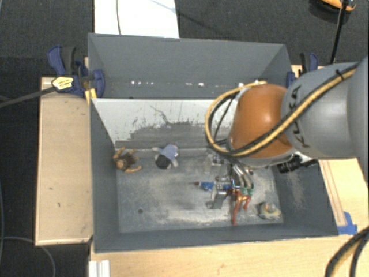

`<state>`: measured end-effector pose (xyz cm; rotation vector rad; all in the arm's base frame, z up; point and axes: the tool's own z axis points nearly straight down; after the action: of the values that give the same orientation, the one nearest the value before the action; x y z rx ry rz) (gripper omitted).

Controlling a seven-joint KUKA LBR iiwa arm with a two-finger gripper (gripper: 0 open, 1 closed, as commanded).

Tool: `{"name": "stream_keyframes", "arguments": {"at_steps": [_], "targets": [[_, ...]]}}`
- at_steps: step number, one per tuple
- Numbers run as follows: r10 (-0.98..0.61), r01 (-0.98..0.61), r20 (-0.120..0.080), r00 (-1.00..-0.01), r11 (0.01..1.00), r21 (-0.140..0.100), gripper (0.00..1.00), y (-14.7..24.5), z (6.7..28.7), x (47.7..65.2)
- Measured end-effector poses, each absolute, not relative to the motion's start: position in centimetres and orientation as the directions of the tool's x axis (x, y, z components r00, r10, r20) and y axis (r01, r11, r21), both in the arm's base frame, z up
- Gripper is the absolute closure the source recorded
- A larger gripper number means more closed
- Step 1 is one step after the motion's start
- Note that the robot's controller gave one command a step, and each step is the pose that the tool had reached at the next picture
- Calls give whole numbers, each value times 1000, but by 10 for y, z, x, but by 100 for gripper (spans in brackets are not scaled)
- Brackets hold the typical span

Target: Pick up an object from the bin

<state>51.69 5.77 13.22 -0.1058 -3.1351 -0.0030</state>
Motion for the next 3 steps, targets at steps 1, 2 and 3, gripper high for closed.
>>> {"name": "stream_keyframes", "arguments": {"at_steps": [1,2,3], "targets": [[177,177,-2,-984,984,2,0,17,122,522],[236,236,0,-972,972,3,0,13,76,515],[288,288,0,-958,958,3,100,33,70,509]]}}
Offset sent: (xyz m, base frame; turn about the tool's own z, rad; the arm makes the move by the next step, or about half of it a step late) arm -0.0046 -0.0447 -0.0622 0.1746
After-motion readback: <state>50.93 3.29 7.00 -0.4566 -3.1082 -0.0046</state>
